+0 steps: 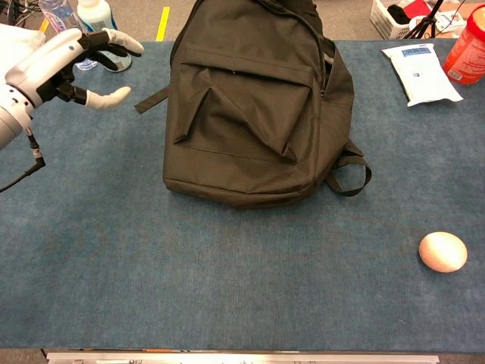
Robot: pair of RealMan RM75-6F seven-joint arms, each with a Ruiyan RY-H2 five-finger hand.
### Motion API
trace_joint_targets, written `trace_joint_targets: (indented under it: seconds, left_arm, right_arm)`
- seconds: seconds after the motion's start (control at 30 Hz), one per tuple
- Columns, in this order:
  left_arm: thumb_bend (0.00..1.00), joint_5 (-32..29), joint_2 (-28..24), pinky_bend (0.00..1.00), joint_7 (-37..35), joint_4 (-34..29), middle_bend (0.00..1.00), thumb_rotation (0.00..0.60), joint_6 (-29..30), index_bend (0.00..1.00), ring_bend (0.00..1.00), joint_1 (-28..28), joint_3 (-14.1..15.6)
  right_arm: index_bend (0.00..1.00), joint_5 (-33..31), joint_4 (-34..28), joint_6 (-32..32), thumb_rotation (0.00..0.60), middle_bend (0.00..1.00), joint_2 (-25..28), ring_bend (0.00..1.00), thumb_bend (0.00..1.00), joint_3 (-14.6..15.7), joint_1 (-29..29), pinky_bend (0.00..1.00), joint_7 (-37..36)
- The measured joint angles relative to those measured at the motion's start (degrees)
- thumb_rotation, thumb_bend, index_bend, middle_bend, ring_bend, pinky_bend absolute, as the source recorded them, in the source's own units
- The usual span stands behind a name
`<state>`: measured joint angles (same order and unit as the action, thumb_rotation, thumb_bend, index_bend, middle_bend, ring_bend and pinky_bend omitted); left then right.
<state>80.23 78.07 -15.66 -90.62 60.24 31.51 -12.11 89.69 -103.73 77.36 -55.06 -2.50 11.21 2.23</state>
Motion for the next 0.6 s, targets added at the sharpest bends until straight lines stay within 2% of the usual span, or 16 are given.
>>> trace_joint_targets:
  seconds: [0.37, 0.6]
  left_arm:
    - [0.36, -2.41, 5.45, 0.15, 0.64, 4.02, 0.15, 0.54, -4.92, 0.2, 0.1, 4.05, 0.66]
    - [0.36, -2.34, 8.26, 0.14, 3.11, 5.95, 0.14, 0.542, -6.37, 0.21, 0.09, 5.64, 2.33]
  right_arm:
    - [0.02, -0.34, 1.05, 0.9, 0.6, 0.2, 0.48, 0.05, 0.09, 0.56, -1.01, 0.12, -1.48]
    - [0.02, -0.95, 2.2, 0.8, 0.6, 0.2, 0.49, 0.05, 0.09, 0.71, -1.3, 0.12, -2.73]
